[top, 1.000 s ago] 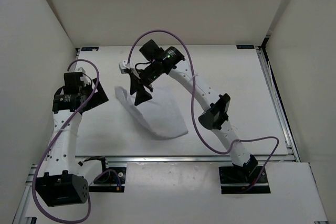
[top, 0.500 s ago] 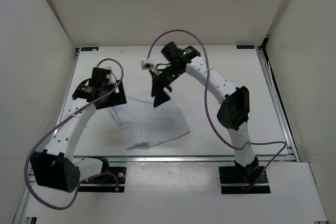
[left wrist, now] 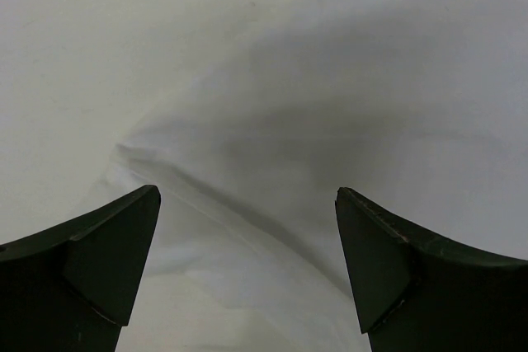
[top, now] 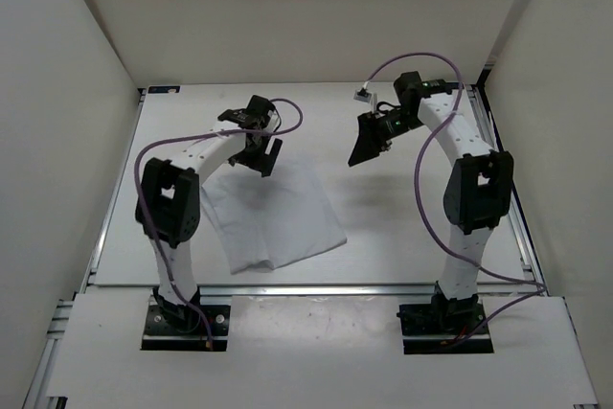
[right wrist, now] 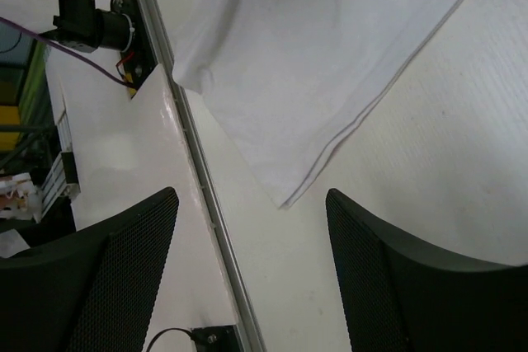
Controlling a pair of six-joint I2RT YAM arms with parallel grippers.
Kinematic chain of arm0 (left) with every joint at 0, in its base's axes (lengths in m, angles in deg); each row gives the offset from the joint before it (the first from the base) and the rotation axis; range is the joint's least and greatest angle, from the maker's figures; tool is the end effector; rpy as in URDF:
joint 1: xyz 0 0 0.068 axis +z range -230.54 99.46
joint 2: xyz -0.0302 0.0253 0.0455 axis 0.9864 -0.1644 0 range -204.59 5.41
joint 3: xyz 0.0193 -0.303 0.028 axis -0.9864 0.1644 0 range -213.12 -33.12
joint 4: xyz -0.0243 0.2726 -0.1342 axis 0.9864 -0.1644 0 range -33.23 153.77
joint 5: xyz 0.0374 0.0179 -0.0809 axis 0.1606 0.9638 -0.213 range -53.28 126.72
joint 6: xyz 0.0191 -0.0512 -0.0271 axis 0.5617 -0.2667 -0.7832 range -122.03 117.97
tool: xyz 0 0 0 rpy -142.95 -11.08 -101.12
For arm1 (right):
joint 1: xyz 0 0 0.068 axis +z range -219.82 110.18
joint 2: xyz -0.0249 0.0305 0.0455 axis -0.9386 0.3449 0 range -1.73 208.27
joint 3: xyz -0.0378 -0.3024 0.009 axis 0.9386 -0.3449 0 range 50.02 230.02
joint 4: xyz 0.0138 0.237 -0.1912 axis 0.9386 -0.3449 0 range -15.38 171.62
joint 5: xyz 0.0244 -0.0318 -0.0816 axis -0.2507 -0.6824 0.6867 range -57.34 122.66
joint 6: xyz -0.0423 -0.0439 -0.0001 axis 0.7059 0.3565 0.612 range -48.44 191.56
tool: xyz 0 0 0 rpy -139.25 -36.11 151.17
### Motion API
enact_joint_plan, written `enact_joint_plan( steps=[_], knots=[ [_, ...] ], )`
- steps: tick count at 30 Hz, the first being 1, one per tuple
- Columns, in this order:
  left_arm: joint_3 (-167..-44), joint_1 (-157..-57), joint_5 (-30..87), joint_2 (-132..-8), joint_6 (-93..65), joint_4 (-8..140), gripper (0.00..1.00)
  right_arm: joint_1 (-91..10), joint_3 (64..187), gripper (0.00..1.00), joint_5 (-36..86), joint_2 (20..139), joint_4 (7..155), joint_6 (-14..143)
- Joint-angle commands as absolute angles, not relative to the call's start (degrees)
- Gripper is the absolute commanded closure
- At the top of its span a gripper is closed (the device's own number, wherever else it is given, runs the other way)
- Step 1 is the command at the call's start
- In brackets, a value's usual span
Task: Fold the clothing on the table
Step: Flatten the skirt out
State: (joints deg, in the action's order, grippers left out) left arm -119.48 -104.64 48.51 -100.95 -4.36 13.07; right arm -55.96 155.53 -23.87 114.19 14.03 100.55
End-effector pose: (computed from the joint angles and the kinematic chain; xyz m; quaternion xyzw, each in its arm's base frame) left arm 0.4024 -0.1699 0.2435 0.1683 0.9662 0.0605 0.1855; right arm 0.4447 0.1489 0.2901 -0.3661 0.7973 0.4547 0.1533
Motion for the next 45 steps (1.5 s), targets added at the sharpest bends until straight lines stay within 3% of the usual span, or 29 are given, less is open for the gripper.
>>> enact_joint_plan(
  steps=[1,6,8,10,11,17,22,24,26,27,29,31,33,36,38,40,41,42,43,44,45],
  knots=[
    [-125.38,-104.01,54.38,-106.45,-1.59,14.37,0.02,-58.22,154.34,0.23,-22.63,106.56,14.30,100.38],
    [-130.23,-106.81,56.23,-114.72,-1.68,13.76,0.11,-62.26,149.26,0.23,-22.27,102.96,14.38,102.14],
    [-129.19,-107.61,55.96,-116.21,-3.61,14.02,0.24,-64.28,147.41,0.23,-21.83,102.07,14.82,102.23],
    [-129.53,-108.75,55.70,-117.80,-4.05,13.84,0.52,-66.04,146.35,0.24,-23.14,101.02,15.35,101.18],
    [-129.18,-109.36,56.05,-119.03,-4.57,13.32,0.54,-67.79,145.82,0.23,-23.50,100.32,15.44,101.26],
    [-132.25,-110.60,56.76,-123.69,-5.98,11.83,0.45,-73.77,144.85,0.24,-24.55,98.73,13.33,102.84],
    [-133.84,-109.28,55.18,-125.10,-6.42,11.30,0.46,-76.76,144.50,0.24,-24.11,98.47,12.10,104.43],
    [-135.15,-108.76,53.95,-125.71,-7.38,10.69,0.58,-76.85,144.68,0.24,-24.29,98.46,11.84,103.90],
    [-141.79,-107.09,52.90,-128.17,-10.36,7.44,0.92,-77.12,145.02,0.24,-24.47,98.38,12.01,103.29],
    [-144.88,-106.30,53.06,-131.57,-13.95,2.90,1.00,-77.29,145.64,0.24,-24.47,98.90,12.10,102.68],
    [-162.57,-103.50,51.93,-138.26,-20.88,-6.34,1.00,-77.65,146.69,0.24,-24.91,98.99,12.01,101.36],
    [-174.72,-100.07,42.84,-147.57,-30.11,-15.14,1.00,-77.91,147.75,0.25,-24.82,98.82,12.19,100.22],
    [-169.47,-95.15,36.41,-146.03,-40.20,-12.89,1.00,-77.65,148.62,0.25,-24.12,99.08,12.36,99.60],
    [-153.15,-93.63,23.83,-138.74,-53.04,6.94,1.00,-78.00,149.95,0.25,-23.07,99.26,11.75,99.24],
    [-147.67,-94.24,23.18,-132.60,-59.14,24.05,1.00,-78.35,150.56,0.25,-22.54,99.52,11.22,99.25],
    [-149.47,-95.56,25.19,-131.52,-61.71,29.46,1.00,-78.18,152.14,0.24,-21.57,99.60,10.26,99.07],
    [-155.14,-96.09,26.86,-132.65,-61.01,29.05,0.99,-78.26,152.06,0.24,-21.05,99.09,9.91,99.07],
    [-163.37,-97.05,27.48,-135.01,-58.74,27.92,0.90,-78.00,152.67,0.23,-21.04,99.17,9.47,98.81],
    [-173.29,-97.50,28.79,-136.60,-55.41,23.38,0.56,-77.74,152.59,0.22,-20.87,98.82,9.90,98.37],
    [-178.35,-97.67,29.07,-139.66,-53.81,18.38,0.04,-77.13,152.33,0.21,-20.60,98.73,9.47,98.63],
    [-187.19,-97.59,29.68,-142.04,-50.23,16.07,0.01,-76.68,151.89,0.18,-20.17,98.56,10.16,97.93]
  ],
)
